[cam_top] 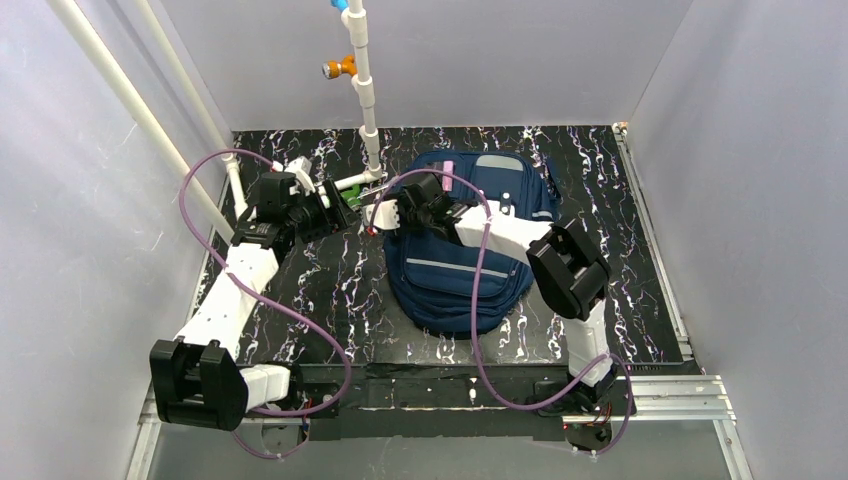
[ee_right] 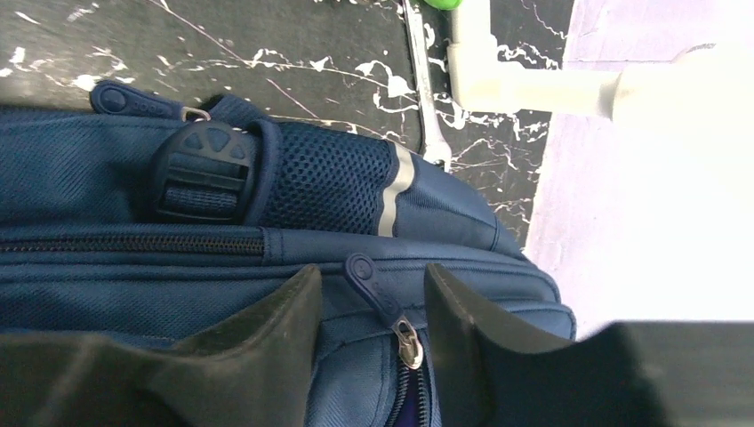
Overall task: Pack the student bag
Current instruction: Place the stationery in the student bag, then zip the student bag at the center of the board.
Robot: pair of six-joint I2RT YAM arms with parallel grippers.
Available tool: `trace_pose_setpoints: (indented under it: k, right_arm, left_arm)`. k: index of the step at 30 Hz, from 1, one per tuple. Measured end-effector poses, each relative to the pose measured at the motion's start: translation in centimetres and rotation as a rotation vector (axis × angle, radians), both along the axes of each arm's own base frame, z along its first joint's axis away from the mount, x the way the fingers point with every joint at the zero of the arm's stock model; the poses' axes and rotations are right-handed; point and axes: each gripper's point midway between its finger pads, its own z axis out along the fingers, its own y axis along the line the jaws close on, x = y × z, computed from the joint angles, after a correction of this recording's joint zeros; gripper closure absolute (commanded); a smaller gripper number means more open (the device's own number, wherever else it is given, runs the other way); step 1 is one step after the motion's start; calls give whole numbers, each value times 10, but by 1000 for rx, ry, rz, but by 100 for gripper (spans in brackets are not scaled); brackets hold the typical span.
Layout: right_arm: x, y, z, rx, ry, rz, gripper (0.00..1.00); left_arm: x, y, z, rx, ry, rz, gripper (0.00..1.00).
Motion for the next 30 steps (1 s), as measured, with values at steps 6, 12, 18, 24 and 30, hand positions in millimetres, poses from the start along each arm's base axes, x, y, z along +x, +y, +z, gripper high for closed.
trace_pose_setpoints:
  k: [6, 12, 18, 24, 30]
  right_arm:
    - [8, 1, -7, -58, -54, -48, 90]
    - [15, 2, 3, 76, -65, -162, 99]
    - [5, -10, 41, 400, 17, -335, 99]
    - [-12, -36, 70, 709, 161, -503, 99]
    - [-29, -73, 60, 957, 335, -668, 99]
  left_arm:
    - [0, 8, -2, -34, 34, 43, 26]
    - [7, 1, -7, -86, 59, 38, 29]
    - [14, -25, -24, -189, 128, -36, 29]
    - [16, -69, -43, -314, 215, -129, 30]
    - [15, -100, -50, -361, 250, -183, 31]
